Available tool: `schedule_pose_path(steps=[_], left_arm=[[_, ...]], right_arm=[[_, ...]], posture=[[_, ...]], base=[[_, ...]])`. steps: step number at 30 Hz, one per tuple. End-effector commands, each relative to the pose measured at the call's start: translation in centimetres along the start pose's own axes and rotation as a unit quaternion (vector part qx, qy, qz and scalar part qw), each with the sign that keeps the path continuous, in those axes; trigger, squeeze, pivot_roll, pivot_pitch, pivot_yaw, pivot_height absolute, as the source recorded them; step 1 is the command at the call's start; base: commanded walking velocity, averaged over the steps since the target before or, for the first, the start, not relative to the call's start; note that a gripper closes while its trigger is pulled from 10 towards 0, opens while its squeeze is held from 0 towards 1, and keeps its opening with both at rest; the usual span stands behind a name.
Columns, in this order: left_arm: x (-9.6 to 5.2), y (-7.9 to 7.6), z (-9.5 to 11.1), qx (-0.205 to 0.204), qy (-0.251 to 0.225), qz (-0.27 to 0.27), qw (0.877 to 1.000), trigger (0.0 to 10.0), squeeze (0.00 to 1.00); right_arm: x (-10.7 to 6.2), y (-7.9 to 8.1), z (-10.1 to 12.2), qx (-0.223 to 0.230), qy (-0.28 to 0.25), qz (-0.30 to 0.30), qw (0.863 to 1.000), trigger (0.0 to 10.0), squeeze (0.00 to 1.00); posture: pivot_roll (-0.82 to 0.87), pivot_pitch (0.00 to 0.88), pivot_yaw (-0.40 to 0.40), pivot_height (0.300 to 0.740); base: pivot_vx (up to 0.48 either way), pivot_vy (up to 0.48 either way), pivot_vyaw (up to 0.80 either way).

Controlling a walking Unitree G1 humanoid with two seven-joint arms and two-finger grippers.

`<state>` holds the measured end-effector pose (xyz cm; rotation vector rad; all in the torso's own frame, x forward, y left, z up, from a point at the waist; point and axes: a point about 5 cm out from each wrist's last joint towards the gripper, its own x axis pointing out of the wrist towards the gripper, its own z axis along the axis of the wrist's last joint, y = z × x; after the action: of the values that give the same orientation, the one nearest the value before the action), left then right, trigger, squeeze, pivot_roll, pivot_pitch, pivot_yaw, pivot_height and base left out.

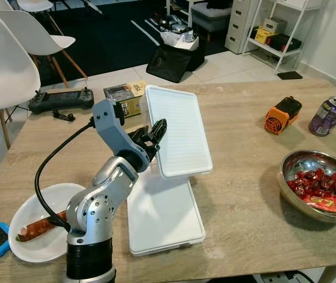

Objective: Restocking fridge

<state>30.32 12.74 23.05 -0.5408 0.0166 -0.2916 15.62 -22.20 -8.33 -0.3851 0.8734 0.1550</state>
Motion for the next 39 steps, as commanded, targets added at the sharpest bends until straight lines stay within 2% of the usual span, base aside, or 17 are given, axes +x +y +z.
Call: schedule_pose_path(steps=[1,23,39], left_arm=[[0.14,-0.05,0.02,-0.004,-0.009,0.007,1.000,10.0,0.00],[0.22,0.22,0.07,-0.004,-0.014,0.019,1.000,10.0,0.00],[0.20,0.23,-0.13,0.011,-0.008,0.020,1.000,10.0,0.00]], right_arm=[[-0.18,0.34,-0.67,0.006,0.013,0.001,1.000,10.0,0.00],[-0.17,0.43,-0.68,0.008,0.013,0.001,1.000,10.0,0.00],[-0.12,0.31,-0.56,0.007,0.013,0.000,1.000,10.0,0.00]], posture=[[-0.04,0.097,-0.017,0.740],[-0.04,0.098,-0.016,0.740],[-0.04,0.092,-0.018,0.740]], base=[[0.000,0.000,0.00],[0.000,0.000,0.00],[0.000,0.000,0.00]])
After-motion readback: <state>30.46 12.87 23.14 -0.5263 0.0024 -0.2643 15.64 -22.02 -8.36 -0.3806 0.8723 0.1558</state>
